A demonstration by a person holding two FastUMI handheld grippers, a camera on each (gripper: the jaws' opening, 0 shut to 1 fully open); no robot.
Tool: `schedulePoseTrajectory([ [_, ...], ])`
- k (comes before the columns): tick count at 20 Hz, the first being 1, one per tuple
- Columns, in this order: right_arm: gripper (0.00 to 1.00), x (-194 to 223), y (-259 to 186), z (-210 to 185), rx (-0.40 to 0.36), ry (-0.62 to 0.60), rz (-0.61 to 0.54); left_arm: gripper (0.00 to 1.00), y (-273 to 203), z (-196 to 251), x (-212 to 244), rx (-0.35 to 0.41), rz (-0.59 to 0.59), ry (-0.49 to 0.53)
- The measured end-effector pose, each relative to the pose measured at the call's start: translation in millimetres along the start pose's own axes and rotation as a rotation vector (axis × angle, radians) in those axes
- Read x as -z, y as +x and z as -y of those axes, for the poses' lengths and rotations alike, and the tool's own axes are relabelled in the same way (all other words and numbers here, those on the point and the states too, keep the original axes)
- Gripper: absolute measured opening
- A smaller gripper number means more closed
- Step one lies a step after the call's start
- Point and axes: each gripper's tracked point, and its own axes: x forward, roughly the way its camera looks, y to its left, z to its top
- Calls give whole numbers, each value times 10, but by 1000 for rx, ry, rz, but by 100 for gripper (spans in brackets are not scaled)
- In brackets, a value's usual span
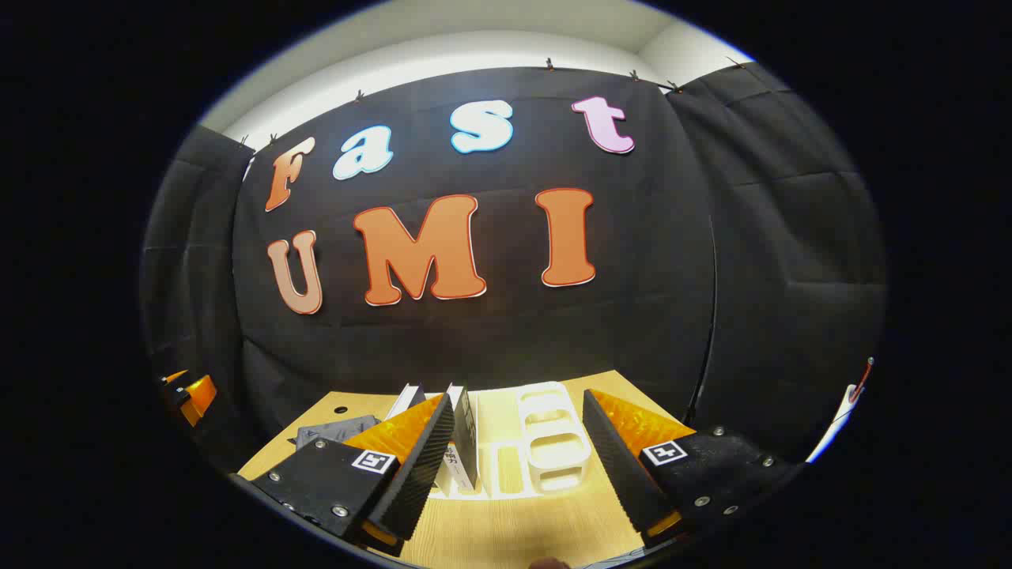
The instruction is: Open the schoolbag, grab two books from the bookshelf and put them into the schoolbag.
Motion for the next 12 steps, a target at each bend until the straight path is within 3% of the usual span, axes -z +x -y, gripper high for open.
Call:
schedulePoseTrajectory([
  [3, 98, 3, 67, -94, 17, 0, -5, 96, 125, -112, -19, 3, 1, -13],
  [7, 98, -14, 74, -103, 80, -14, 13, 96, 409, -7, -26, 64, -26, -16],
  [12, 98, 22, 62, -108, 97, -28, 10, 96, 468, 56, -72, 86, 8, 18],
])
